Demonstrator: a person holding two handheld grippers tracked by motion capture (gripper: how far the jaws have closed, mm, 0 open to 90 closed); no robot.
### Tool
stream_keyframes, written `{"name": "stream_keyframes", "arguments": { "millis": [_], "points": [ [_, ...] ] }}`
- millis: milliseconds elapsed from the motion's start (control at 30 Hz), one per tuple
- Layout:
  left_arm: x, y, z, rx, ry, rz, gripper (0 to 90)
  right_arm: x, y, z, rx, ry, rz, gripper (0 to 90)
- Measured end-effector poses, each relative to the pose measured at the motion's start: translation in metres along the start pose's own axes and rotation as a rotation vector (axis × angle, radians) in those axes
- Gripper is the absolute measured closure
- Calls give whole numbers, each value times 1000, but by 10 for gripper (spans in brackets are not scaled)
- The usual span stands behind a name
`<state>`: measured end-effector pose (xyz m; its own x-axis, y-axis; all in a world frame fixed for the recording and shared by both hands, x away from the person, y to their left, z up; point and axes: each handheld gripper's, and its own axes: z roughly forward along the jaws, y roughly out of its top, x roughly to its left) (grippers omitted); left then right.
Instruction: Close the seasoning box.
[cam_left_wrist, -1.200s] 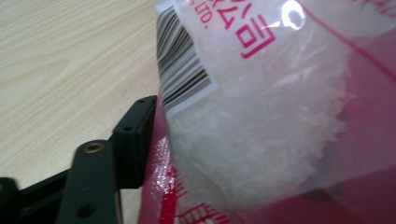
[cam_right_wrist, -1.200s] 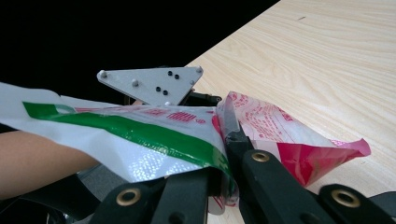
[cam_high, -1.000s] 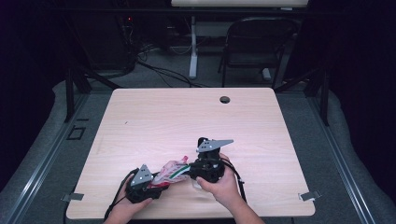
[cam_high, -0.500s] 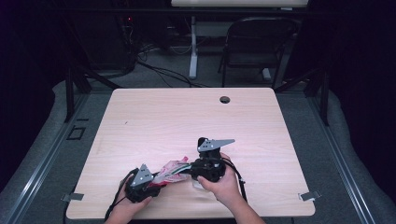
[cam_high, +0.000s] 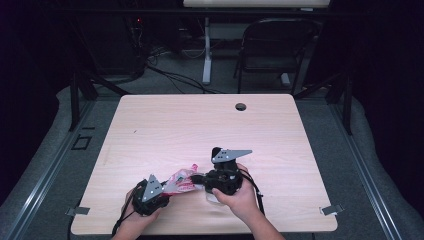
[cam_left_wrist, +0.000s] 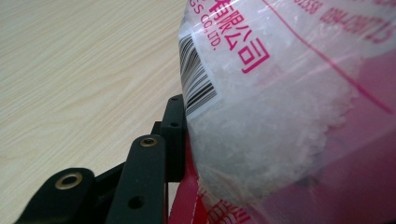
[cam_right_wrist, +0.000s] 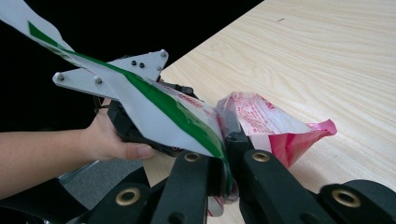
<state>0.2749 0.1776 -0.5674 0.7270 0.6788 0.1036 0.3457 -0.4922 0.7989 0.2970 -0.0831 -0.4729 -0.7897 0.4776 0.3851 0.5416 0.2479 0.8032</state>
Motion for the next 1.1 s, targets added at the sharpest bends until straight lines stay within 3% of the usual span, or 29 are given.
{"name": "stream_keyframes", "arguments": {
  "millis": [167,300,400,600,700,833,1000,1100],
  "points": [
    [0,0,-1,-20,-62,-7,616,1,1,-3,-30,25,1,900],
    [1,1,-1,-63,-121,-31,463,3,1,-2,-23,2,-16,900],
    [-1,0,2,-55,-118,-21,429,5,1,-1,-14,0,-22,900],
    [-1,-1,8,-61,-128,-54,373,7,1,0,-31,26,-9,900],
    [-1,-1,9,-77,-136,-74,380,7,2,-2,-39,49,1,900],
    [1,-1,7,-79,-130,-96,478,8,3,-2,-41,59,-1,900],
    [0,1,5,-80,-121,-84,569,6,2,-3,-43,61,4,900],
    [-2,2,5,-77,-85,-74,608,5,2,-3,-44,56,8,900]
  ]
}}
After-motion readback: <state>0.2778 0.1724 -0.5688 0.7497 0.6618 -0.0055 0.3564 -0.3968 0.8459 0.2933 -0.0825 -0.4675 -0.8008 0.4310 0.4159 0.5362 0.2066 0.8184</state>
